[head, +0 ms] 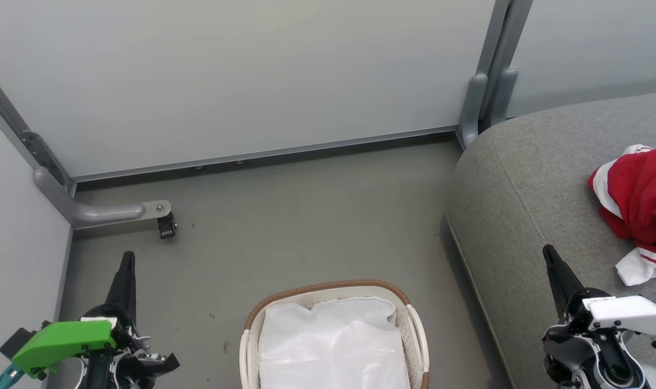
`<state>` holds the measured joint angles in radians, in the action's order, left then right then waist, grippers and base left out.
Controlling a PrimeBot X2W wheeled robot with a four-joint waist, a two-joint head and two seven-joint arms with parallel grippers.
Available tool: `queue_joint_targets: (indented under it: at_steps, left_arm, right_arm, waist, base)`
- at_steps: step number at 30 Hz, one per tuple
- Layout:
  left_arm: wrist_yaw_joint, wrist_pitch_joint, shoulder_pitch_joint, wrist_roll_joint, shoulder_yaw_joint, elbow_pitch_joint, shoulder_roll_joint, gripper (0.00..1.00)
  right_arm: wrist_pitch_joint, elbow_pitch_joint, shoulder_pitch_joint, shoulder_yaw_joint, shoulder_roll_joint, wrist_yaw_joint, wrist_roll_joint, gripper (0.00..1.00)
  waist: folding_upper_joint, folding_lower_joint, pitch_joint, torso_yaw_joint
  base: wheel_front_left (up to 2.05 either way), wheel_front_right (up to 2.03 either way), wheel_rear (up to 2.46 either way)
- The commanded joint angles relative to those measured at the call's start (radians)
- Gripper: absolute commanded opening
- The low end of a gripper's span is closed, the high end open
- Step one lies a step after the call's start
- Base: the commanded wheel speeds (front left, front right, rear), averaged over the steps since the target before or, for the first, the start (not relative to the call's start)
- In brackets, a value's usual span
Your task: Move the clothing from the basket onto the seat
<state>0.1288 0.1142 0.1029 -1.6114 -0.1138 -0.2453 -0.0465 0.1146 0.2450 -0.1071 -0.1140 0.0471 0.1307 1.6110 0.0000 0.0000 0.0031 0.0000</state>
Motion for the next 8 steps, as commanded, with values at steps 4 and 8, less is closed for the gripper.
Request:
queue_joint_targets:
  at_steps: [4,8]
  left_arm:
    - [0.004,0.003,0.012,-0.003,-0.002,0.002,-0.007,0.00]
    - [0.004,0.003,0.012,-0.003,-0.002,0.002,-0.007,0.00]
  right_arm:
    - [0.003,-0.003,-0.002,-0.002,0.006,0.000,0.004,0.00]
    - [0.003,-0.003,-0.002,-0.002,0.006,0.000,0.004,0.00]
  waist:
    - [0.0000,0.0000,0.000,0.000]
    - [0.0000,0.0000,0.000,0.000]
  base:
    - [0.00,0.00,0.00]
    - [0.00,0.00,0.00]
